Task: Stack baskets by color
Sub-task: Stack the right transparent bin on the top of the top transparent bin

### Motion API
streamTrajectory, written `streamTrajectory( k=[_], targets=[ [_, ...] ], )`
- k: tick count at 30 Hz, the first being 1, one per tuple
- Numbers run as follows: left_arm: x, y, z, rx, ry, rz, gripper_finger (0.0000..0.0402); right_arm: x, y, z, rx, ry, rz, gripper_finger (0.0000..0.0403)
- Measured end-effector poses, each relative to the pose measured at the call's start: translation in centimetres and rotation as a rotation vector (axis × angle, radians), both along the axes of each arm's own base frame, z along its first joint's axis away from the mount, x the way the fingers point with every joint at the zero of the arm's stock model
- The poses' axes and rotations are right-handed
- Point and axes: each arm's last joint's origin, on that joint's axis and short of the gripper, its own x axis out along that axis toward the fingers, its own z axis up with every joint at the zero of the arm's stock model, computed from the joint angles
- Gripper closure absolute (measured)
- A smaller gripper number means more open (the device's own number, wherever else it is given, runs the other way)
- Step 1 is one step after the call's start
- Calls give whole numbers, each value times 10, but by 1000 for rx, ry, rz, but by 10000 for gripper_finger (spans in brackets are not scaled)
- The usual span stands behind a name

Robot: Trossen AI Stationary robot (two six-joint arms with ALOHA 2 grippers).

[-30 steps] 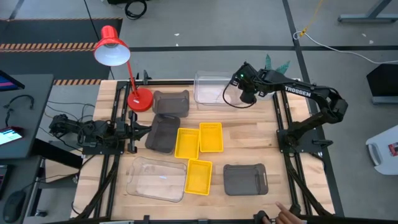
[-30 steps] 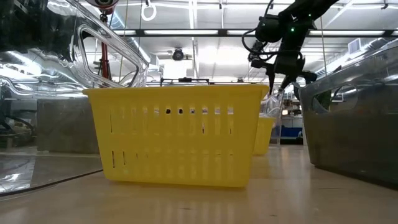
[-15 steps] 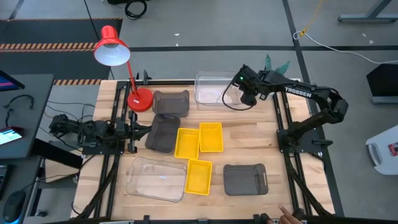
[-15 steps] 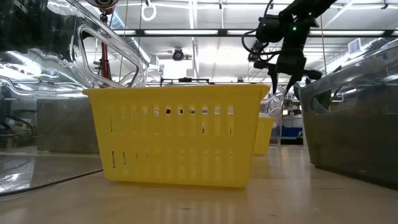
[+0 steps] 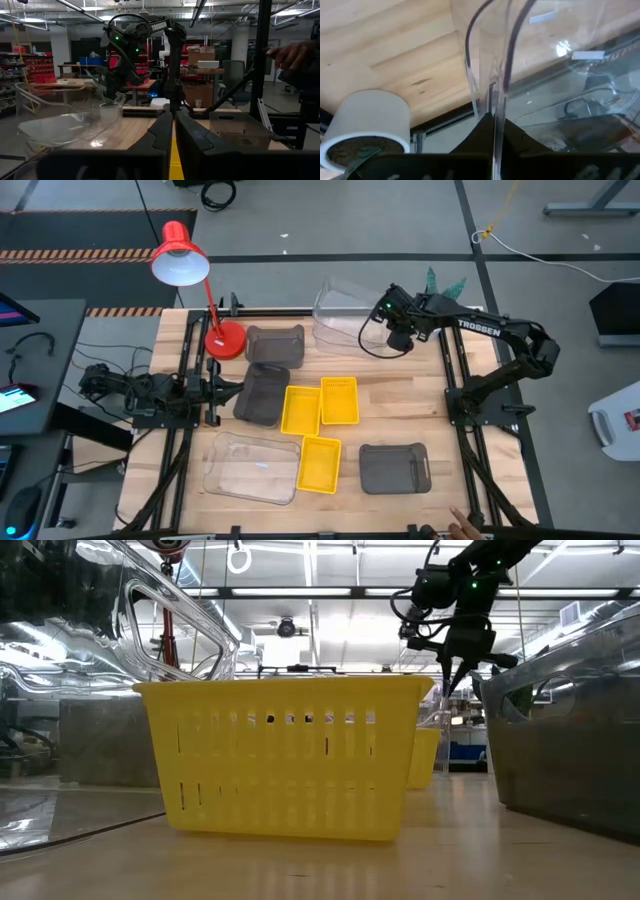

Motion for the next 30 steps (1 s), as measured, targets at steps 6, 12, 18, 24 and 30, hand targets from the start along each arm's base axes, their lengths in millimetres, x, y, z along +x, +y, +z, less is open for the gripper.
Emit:
streamTrajectory(
  k=[6,12,18,24,30],
  targets=[
    [0,0,0,0,0,0,371,0,0,0,2,15,37,398],
    [0,0,0,0,1,0,366,0,0,0,-35,69,99,400],
    [0,0,0,0,0,0,373,-1,10,1,-1,138,117,400],
    [0,0,0,0,0,0,368,2,25,2,48,117,119,401],
    [0,0,0,0,0,0,366,5,33,2,120,49,105,401]
  ],
)
